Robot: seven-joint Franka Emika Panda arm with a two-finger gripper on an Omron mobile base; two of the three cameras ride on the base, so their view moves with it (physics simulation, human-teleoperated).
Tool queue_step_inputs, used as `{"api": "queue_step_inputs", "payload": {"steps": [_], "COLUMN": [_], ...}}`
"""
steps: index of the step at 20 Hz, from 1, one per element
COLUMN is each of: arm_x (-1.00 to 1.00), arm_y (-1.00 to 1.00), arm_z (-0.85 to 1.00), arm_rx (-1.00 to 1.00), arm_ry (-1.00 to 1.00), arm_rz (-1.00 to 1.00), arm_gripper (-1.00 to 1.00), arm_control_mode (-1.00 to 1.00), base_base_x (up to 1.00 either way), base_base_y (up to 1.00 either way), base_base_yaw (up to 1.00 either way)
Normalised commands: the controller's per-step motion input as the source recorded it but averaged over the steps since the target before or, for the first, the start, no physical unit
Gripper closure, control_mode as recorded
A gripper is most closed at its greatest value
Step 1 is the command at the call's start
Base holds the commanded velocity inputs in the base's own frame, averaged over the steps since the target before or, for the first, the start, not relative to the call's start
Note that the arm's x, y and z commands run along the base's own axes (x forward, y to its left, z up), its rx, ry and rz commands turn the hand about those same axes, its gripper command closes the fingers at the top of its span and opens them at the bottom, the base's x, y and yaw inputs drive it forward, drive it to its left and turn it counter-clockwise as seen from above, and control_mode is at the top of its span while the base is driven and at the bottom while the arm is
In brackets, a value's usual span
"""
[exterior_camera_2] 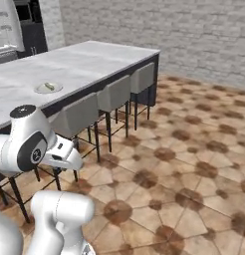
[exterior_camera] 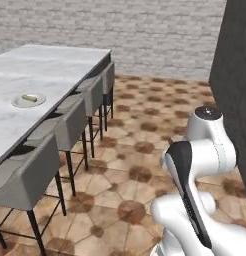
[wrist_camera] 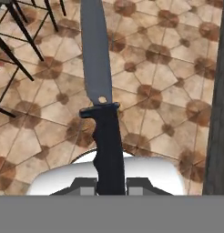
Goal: Retrieve the butter from the fridge and place it on a plate on the dining table. Then retrieve the butter knife by the fridge and place it near the plate.
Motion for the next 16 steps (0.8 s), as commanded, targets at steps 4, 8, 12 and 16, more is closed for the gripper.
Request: {"api": "queue_step_inputs", "payload": {"steps": [4,8,12,16], "arm_x": [0.00,0.00,0.00,0.00], "arm_y": [0.00,0.00,0.00,0.00], "arm_z": [0.00,0.00,0.00,0.00], "arm_rx": [0.00,0.00,0.00,0.00], "arm_ry": [0.00,0.00,0.00,0.00], "arm_rz": [0.00,0.00,0.00,0.00], "arm_gripper": [1.00,1.00,1.00,1.00], "arm_control_mode": [1.00,1.00,1.00,1.00], "base_base_x": [0.67,0.63,0.63,0.60], "base_base_y": [-0.92,-0.92,-0.91,-0.91], "base_base_yaw": [0.58,0.58,0.59,0.59]}}
